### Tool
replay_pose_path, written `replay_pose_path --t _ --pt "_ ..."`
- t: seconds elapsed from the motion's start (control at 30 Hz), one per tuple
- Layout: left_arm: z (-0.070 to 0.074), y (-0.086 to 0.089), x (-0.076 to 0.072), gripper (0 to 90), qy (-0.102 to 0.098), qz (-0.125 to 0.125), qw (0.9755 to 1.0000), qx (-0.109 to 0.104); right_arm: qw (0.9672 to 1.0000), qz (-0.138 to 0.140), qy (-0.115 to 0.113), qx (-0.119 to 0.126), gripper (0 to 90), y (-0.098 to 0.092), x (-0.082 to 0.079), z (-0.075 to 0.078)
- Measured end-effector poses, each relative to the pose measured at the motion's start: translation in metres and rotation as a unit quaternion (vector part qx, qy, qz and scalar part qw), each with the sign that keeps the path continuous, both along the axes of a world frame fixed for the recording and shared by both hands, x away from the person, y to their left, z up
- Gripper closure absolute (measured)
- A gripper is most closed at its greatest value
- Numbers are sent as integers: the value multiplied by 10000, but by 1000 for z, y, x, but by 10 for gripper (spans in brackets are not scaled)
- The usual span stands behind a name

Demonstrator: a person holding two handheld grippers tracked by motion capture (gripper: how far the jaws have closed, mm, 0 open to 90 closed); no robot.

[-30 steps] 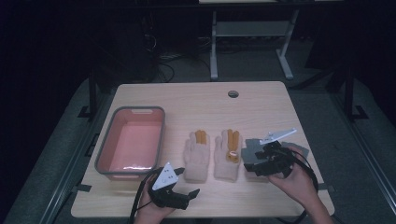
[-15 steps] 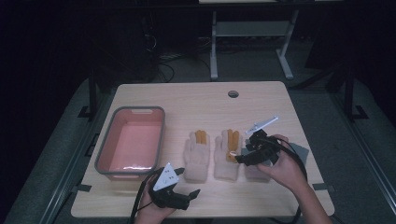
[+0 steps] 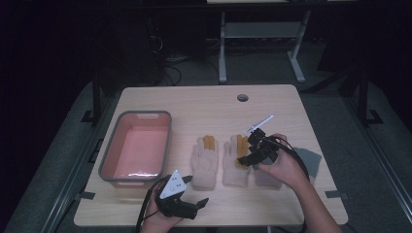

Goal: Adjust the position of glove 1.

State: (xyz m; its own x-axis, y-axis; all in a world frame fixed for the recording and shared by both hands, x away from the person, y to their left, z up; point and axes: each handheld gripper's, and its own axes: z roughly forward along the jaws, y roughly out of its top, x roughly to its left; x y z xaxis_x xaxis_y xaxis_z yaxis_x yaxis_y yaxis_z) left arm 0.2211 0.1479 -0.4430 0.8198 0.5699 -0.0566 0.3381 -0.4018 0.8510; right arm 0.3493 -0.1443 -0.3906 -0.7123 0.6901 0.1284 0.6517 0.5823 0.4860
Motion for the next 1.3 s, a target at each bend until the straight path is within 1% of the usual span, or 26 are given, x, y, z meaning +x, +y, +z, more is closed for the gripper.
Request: replay_pose_path --t 0.07,0.13,0.2,0.27,0.37,0.43,0.6,0.87,1.0,1.13,1.3 --pt "1 0 -1 125 -12 39 10000 -49 10000 9 24 -74 340 4 3 -3" --pt "2 0 -1 124 -45 42 10000 -14 9999 46 75 -119 340 8 7 -5" --pt "2 1 -1 124 -41 50 10000 -51 9998 51 105 -189 343 11 10 -9" --pt "2 1 0 124 -2 54 10000 -57 9994 64 156 -286 347 14 13 -12" --pt "1 1 0 124 45 44 9999 -103 9991 72 220 -367 349 17 17 -17" --pt "2 1 0 124 37 46 9999 -95 9986 64 274 -442 348 18 19 -20" --pt "2 2 0 125 60 55 9999 -128 9981 45 362 -506 351 20 22 -25" --pt "3 3 0 125 70 46 9999 -142 9958 -32 517 -749 379 22 26 -34" --pt "3 4 0 125 73 54 9999 -142 9952 -47 600 -772 394 23 28 -40" --pt "3 5 0 125 80 68 9998 -166 9951 -38 596 -787 423 26 29 -43" --pt "3 6 1 125 89 99 9997 -200 9942 -14 576 -911 469 28 27 -45"
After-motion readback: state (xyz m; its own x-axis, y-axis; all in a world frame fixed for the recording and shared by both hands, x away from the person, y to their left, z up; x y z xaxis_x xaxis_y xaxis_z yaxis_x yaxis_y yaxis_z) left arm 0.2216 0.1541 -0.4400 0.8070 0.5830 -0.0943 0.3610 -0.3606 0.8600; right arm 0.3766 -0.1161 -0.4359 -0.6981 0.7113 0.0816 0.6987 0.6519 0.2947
